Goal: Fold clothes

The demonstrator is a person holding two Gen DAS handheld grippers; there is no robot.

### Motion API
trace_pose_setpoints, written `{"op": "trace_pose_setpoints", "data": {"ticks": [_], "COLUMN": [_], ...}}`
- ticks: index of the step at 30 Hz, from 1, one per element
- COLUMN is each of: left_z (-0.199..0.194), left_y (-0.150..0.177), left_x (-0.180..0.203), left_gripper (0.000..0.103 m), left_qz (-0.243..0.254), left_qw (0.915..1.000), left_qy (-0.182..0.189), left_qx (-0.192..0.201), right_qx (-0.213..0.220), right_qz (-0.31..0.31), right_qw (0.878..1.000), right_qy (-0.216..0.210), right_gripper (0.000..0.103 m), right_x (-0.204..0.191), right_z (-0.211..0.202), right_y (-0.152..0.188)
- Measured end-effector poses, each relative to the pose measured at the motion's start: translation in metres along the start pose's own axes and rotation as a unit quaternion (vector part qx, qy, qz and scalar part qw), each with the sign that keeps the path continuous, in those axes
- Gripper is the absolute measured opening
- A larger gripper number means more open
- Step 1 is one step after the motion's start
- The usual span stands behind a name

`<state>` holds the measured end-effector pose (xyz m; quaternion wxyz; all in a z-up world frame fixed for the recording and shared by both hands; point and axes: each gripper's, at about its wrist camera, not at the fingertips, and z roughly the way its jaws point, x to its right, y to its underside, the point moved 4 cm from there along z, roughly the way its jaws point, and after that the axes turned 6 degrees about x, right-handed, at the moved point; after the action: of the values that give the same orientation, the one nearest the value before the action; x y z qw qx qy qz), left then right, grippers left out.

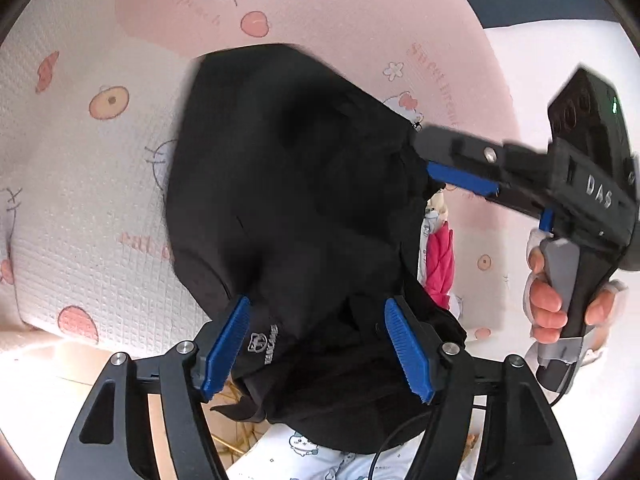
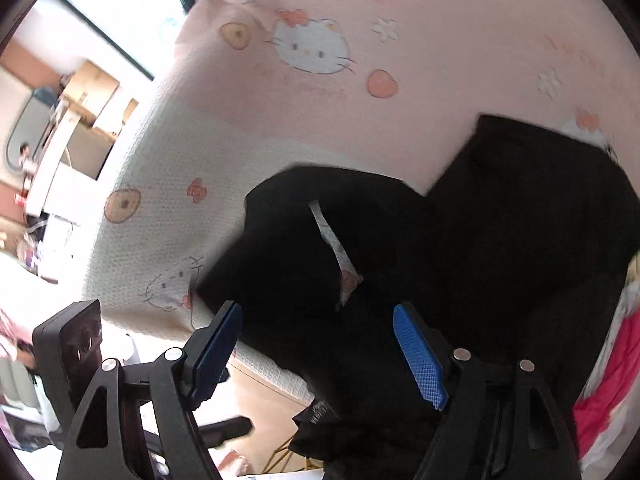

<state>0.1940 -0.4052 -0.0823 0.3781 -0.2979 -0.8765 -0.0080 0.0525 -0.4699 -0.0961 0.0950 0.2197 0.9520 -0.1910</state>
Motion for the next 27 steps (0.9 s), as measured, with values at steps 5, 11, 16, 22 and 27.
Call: {"op": "trace_pose_setpoints", "data": {"ticks": [5, 11, 16, 22, 27], "left_z": [-0.017, -0.032, -0.024, -0.011, 0.005], "left_y": [-0.01, -0.026, -0.032, -0.042, -0.044], "left_x": [-0.023, -0.07, -0.096, -0.115, -0.127], "left_gripper": [0.068, 0.068, 0.068, 0.068, 0.068], "left_qz": [-0.005, 0.003, 0.0, -0.006, -0.02], "left_qw": [0.9992, 0.9955, 0.9925, 0.9914, 0.9919], "left_qy": [-0.029, -0.077, -0.099, -0.105, -0.109], "left_qx": [0.027, 0.056, 0.072, 0.079, 0.061], "right_qx": [0.015, 0.047, 0.097, 0.124, 0.107], "right_qz": [0.016, 0.014, -0.033, -0.115, -0.091], "right_qw": [1.0, 0.998, 0.992, 0.98, 0.984], "right_qy": [0.021, 0.042, 0.071, 0.11, 0.109], "right_gripper": [0.078, 0.078, 0.078, 0.077, 0.077], "right_x": [0.023, 0.021, -0.008, -0.044, -0.036], "right_z": [0.007, 0.019, 0.029, 0.059, 0.096], "right_y": [0.02, 0.052, 0.075, 0.084, 0.078]}}
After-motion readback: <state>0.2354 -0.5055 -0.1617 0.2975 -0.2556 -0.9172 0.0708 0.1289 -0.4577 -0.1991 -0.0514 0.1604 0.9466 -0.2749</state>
